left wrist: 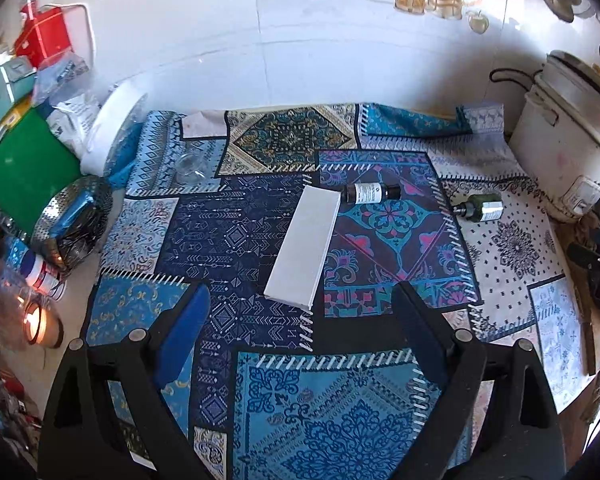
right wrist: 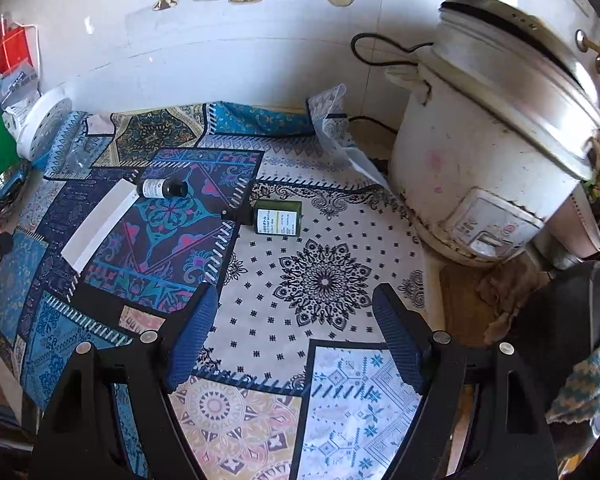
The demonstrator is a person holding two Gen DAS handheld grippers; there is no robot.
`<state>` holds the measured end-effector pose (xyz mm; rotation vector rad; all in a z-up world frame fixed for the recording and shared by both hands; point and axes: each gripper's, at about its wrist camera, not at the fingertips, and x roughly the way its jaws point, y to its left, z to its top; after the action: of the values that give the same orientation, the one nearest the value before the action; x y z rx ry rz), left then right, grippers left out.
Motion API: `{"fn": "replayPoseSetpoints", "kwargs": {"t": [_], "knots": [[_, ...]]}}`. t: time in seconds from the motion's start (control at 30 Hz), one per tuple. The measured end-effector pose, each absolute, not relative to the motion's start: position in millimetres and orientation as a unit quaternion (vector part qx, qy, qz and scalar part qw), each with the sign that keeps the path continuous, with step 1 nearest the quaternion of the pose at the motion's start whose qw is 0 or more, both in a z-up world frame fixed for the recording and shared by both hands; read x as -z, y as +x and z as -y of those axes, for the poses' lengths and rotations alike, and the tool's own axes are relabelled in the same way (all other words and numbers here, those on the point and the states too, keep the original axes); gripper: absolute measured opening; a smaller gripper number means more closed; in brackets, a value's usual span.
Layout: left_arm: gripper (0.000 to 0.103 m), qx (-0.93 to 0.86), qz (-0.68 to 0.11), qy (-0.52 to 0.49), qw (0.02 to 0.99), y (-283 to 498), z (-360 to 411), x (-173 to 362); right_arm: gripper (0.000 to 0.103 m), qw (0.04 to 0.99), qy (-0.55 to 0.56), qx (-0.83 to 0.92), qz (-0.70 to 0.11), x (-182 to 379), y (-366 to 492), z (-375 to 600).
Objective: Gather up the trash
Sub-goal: 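Grasp the green spray bottle with the right tool while the left tool grasps the white paper strip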
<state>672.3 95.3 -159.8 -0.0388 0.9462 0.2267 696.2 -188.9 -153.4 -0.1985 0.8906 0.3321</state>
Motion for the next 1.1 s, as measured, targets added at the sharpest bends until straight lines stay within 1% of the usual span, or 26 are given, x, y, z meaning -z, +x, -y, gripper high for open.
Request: {"fn": "replayPoseSetpoints", "kwargs": {"t": [0.27,0.53,0.7,0.87,0.9,0.93,0.97,1.0,1.03,1.1], "knots": [[0.092,-0.080,-0.518,0.001,0.852,737,-126,212,0.076,0.843,-0.128,-0.199,-0.482,190,776,158],[0.092,-0.087,-0.558,-0.012,0.825,749,-135,256,0.076,0.819,-0.123,-0.240,-0.507,205,836,138],[0.092,-0.091,-0.575,-0.016,0.813,751,-132,270,0.075,0.788,-0.146,-0.261,-0.537,222,847,124],[0.092,-0.095,-0.578,-0.034,0.810,750,-137,277,0.074,0.764,-0.157,-0.291,-0.554,226,825,128],[0.091,-0.095,-0.579,-0.039,0.809,750,-139,278,0.073,0.762,-0.157,-0.293,-0.556,226,821,131],[0.090,-0.094,-0.581,-0.045,0.807,750,-141,280,0.068,0.760,-0.156,-0.293,-0.559,227,816,132],[0.086,-0.093,-0.584,-0.057,0.804,750,-143,281,0.065,0.757,-0.153,-0.294,-0.563,228,813,133],[0.083,-0.091,-0.587,-0.075,0.801,749,-146,283,0.057,0.754,-0.147,-0.295,-0.568,229,811,134],[0.082,-0.089,-0.589,-0.090,0.798,748,-147,284,0.051,0.754,-0.137,-0.294,-0.572,230,810,135],[0.080,-0.096,-0.582,-0.100,0.802,745,-148,283,0.047,0.758,-0.119,-0.288,-0.574,232,811,135]]}}
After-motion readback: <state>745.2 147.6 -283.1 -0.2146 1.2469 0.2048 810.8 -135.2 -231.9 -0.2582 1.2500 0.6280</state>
